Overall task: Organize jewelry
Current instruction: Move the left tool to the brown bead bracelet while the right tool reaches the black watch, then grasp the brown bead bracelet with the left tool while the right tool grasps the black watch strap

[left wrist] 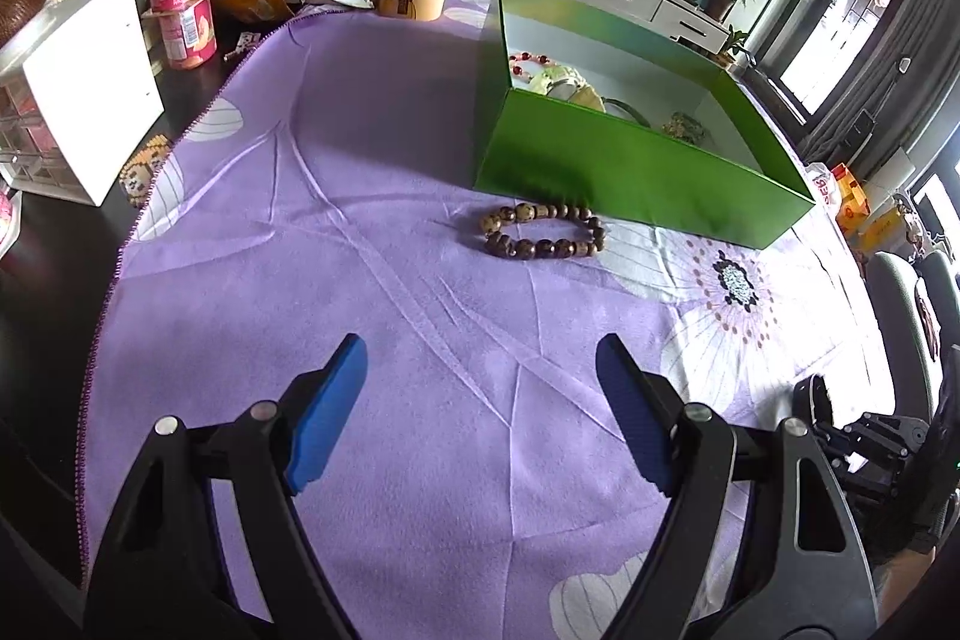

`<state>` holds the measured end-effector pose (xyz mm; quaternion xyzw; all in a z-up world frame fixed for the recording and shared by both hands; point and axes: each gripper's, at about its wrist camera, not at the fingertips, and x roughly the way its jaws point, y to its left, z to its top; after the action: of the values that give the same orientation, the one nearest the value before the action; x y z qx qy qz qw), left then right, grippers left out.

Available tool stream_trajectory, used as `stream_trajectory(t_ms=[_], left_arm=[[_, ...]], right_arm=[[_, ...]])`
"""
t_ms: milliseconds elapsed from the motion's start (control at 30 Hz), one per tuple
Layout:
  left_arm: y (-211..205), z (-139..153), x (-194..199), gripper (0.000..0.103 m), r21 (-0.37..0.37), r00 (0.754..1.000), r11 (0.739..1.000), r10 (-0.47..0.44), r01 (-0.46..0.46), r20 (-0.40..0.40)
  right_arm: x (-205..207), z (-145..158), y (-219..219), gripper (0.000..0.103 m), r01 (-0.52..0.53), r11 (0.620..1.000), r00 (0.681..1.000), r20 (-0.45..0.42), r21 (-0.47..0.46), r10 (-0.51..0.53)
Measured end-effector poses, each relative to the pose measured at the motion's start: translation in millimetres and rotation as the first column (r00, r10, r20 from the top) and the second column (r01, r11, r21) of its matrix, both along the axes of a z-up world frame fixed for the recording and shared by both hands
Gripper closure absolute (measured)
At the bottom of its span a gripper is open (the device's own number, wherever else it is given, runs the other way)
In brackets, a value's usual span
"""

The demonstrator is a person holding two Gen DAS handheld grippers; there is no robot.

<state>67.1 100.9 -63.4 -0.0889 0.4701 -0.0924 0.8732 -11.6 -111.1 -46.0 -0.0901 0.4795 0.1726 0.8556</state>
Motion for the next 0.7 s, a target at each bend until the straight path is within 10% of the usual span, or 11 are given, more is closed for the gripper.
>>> stream_trajectory(t_ms=[333,700], left_arm=[[-14.4,-4.8,34.1,0.025,0.006,1.000,1.000,0.004,-0.004,0.019],[-31.2,-26.3,80.1,0.065,0.067,1.000,0.997,0.026,-0.026,0.001]], right_arm=[[48.8,26.1,23.0,0.094,-0.015,0.995,0.994,0.108,0.095,0.005],[71.3,27.2,29.8,0.094,-0.030,0.989,0.990,0.140,0.146,0.010]])
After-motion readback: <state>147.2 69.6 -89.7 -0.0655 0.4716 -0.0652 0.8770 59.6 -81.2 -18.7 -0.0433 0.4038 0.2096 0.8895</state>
